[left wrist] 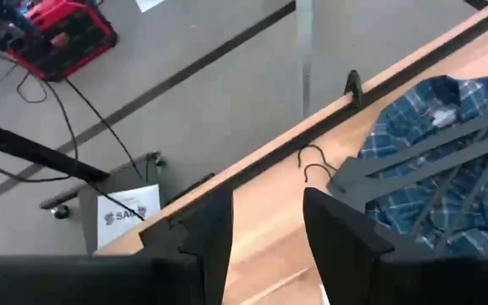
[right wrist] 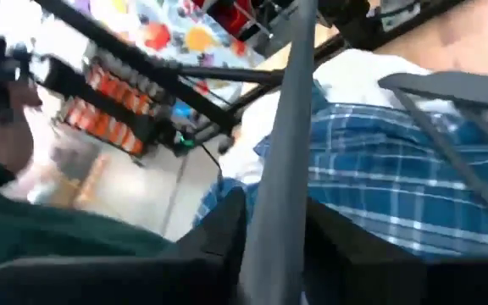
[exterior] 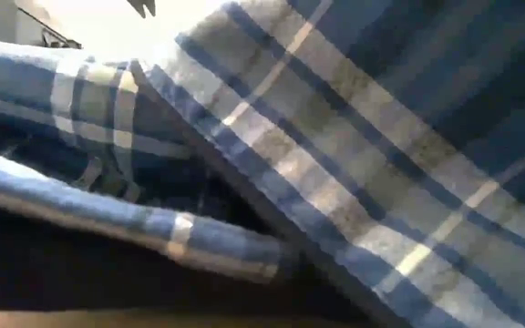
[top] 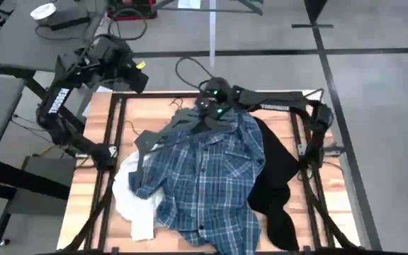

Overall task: Hang clothes
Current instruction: Unhang the hanger from the rack and put it on the table, then hang the blue long sleeve polo on the rack

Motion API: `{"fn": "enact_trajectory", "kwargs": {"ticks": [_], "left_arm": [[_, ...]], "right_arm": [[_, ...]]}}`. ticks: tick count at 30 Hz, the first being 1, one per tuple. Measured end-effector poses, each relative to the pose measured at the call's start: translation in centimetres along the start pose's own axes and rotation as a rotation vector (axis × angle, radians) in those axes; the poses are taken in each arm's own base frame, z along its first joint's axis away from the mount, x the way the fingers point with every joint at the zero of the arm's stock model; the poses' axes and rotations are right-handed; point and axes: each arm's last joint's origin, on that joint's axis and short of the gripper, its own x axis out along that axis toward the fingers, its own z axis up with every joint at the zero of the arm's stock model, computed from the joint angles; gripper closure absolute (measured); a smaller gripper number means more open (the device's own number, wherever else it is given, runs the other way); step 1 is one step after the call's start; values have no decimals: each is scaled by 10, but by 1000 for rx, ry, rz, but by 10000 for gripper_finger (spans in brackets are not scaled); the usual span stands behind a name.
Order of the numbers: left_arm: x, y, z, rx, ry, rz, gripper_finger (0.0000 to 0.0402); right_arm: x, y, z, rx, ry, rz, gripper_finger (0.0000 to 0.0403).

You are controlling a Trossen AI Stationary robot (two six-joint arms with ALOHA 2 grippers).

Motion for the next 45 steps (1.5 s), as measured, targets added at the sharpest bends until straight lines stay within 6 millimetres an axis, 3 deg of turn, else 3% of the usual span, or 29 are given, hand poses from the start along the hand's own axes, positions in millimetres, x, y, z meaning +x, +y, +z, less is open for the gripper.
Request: {"fn": "enact_trajectory", "kwargs": {"ticks": [3, 7, 12, 19, 24, 30, 33, 37, 41, 45], "left_arm": [[0, -1, -2, 20, 15, -16, 275], [-1, -4, -3, 67, 32, -121, 275], [-1, -5, -2, 111, 20, -124, 275], [7, -11, 7, 129, -55, -135, 275], [35, -28, 10, 154, -24, -284, 275], [96, -61, 6, 120, 102, -432, 275], [132, -85, 6, 59, 126, -556, 275], [177, -121, -1, 61, 172, -707, 275], [221, -153, -17, 97, 274, -751, 275], [267, -179, -39, 137, 400, -745, 275]], "right_arm": [[6, 2, 5, 18, -6, 17, 261], [-6, 10, 13, -10, -34, 16, 205], [-51, 37, 25, -126, -90, -27, 158], [-115, 72, 32, -183, -181, -91, 156], [-163, 102, 32, -291, -272, -140, 157], [-211, 121, 29, -372, -375, -220, 157], [-219, 114, 25, -341, -355, -264, 157], [-216, 79, 10, -238, -210, -425, 157], [-203, 38, -19, -127, -58, -534, 157], [-191, 5, -55, 6, -73, -545, 157]]}}
